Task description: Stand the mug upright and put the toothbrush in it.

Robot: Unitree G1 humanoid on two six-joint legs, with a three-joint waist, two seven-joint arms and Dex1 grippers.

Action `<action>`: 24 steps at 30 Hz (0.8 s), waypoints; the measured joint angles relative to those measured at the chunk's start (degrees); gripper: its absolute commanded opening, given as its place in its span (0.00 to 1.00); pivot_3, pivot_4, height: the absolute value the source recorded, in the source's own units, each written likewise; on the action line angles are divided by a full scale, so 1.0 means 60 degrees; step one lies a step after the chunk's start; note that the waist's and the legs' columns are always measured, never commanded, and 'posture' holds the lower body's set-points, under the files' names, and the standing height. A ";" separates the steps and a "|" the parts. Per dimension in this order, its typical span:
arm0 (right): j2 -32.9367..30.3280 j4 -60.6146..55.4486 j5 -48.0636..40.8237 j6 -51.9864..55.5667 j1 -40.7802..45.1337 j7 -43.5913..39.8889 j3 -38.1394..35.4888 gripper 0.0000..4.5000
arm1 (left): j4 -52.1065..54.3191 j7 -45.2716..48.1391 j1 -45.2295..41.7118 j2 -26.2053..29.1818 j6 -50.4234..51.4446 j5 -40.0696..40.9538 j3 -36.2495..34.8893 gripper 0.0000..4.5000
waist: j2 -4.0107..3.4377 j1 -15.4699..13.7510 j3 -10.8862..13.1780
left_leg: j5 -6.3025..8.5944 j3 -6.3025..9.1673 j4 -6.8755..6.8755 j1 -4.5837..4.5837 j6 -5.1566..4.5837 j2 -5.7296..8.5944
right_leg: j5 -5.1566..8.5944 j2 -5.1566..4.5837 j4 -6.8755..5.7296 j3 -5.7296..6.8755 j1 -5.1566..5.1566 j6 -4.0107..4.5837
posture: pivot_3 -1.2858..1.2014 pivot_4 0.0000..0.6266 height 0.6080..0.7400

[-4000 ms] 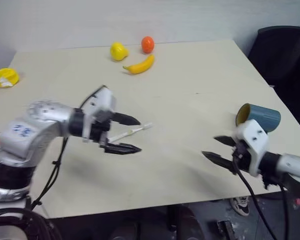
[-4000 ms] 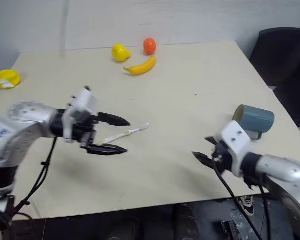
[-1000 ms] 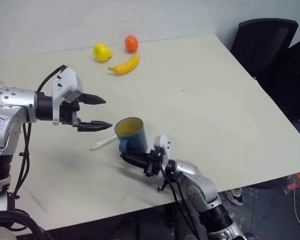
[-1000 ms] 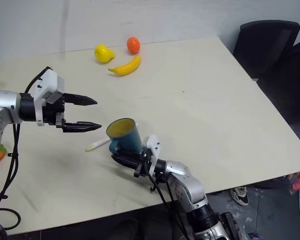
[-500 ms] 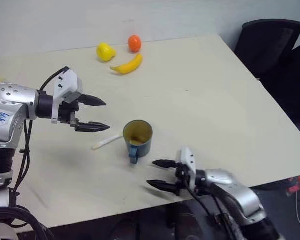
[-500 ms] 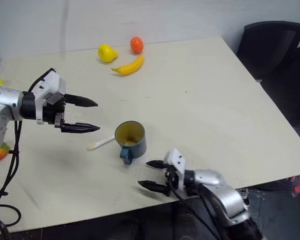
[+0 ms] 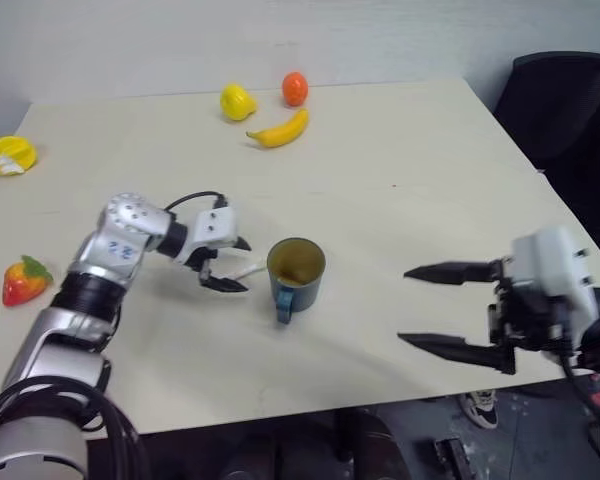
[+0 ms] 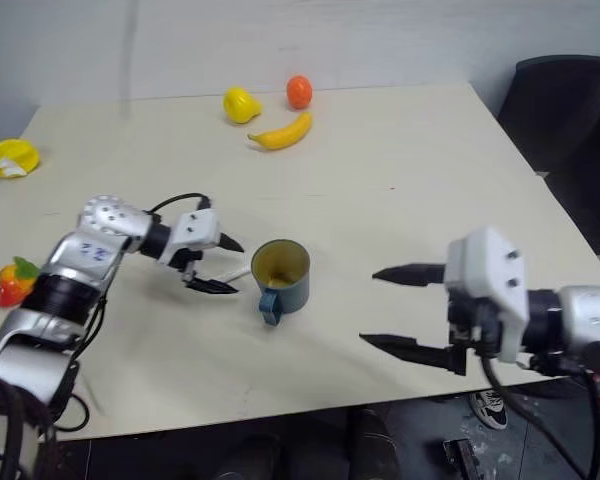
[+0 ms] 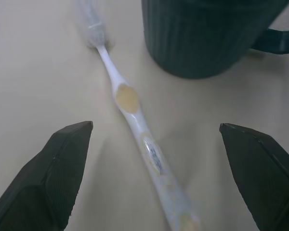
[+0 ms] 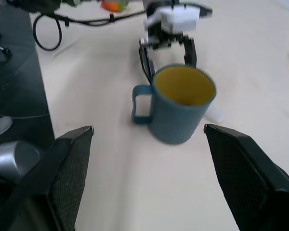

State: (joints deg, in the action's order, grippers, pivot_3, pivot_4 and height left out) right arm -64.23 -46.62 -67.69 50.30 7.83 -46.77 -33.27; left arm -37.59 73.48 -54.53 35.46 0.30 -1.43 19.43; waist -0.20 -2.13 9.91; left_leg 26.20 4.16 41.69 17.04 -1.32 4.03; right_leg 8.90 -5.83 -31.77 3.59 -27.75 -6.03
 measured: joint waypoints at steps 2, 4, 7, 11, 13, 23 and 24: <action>-0.0100 -0.0043 -0.0303 0.0111 -0.0060 0.0337 -0.0221 0.85 | -0.0931 -0.0331 -0.0369 -0.0326 -0.0488 -0.0351 0.0101 1.00 | 0.0002 -0.0011 0.0001 | 0.0001 -0.0007 0.0003 0.0001 -0.0003 0.0002 | -0.0003 0.0000 0.0002 0.0000 0.0000 -0.0004 | 0.52 0.24 1.00; -0.0157 -0.0106 -0.0572 0.0217 -0.0217 0.0609 -0.0424 0.85 | -0.1760 -0.0678 -0.0858 -0.0567 -0.0949 -0.0677 0.0145 1.00 | 0.0003 -0.0052 0.0001 | 0.0002 -0.0015 0.0009 0.0000 -0.0009 0.0007 | -0.0007 -0.0006 0.0002 -0.0003 0.0005 -0.0012 | 0.52 0.24 1.00; -0.0256 -0.0272 -0.0854 0.0274 -0.0442 0.0833 -0.0728 0.85 | -0.2526 -0.0873 -0.1221 -0.0776 -0.1372 -0.0950 0.0150 1.00 | 0.0002 -0.0105 0.0000 | 0.0005 -0.0032 0.0015 0.0002 -0.0018 0.0008 | -0.0012 -0.0013 0.0001 -0.0005 0.0030 -0.0018 | 0.52 0.24 1.00; -0.0314 -0.0406 -0.1013 0.0342 -0.0713 0.1045 -0.0988 0.87 | -0.2943 -0.0784 -0.1325 -0.0975 -0.1472 -0.0966 0.0023 0.87 | 0.0005 -0.0143 -0.0003 | 0.0012 -0.0029 0.0022 -0.0002 -0.0034 0.0007 | -0.0015 -0.0015 0.0001 -0.0010 0.0045 -0.0022 | 0.52 0.24 1.00; -0.0326 -0.0407 -0.1052 0.0343 -0.0771 0.1100 -0.0999 0.87 | -0.3081 -0.0638 -0.1325 -0.1063 -0.1509 -0.0959 -0.0049 0.75 | 0.0005 -0.0163 -0.0003 | 0.0014 -0.0028 0.0028 -0.0003 -0.0038 0.0010 | -0.0017 -0.0017 0.0001 -0.0011 0.0045 -0.0025 | 0.52 0.24 1.00; -0.0331 -0.0398 -0.0922 0.0210 -0.0798 0.1229 -0.0993 0.87 | -0.3160 -0.0512 -0.1287 -0.1123 -0.1308 -0.0965 -0.0094 0.10 | 0.0005 -0.0170 -0.0004 | 0.0016 -0.0016 0.0042 -0.0002 -0.0040 0.0009 | -0.0023 -0.0020 0.0001 -0.0015 0.0049 -0.0030 | 0.52 0.24 1.00; -0.0331 -0.0393 -0.0878 0.0189 -0.0800 0.1216 -0.0984 0.87 | -0.3143 -0.0519 -0.1281 -0.1124 -0.1220 -0.0963 -0.0134 0.05 | 0.0005 -0.0169 -0.0004 | 0.0016 -0.0016 0.0042 -0.0002 -0.0041 0.0009 | -0.0023 -0.0019 0.0001 -0.0015 0.0049 -0.0030 | 0.52 0.24 1.00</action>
State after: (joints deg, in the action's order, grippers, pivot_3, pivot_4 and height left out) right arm -66.21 -48.98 -72.96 51.44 3.03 -39.47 -39.18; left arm -56.45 70.36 -62.22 28.72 -7.02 -7.21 18.62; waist -0.17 -3.15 9.88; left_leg 26.30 4.06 41.94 17.03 -1.56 4.09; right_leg 8.77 -5.94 -31.77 3.50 -27.45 -6.21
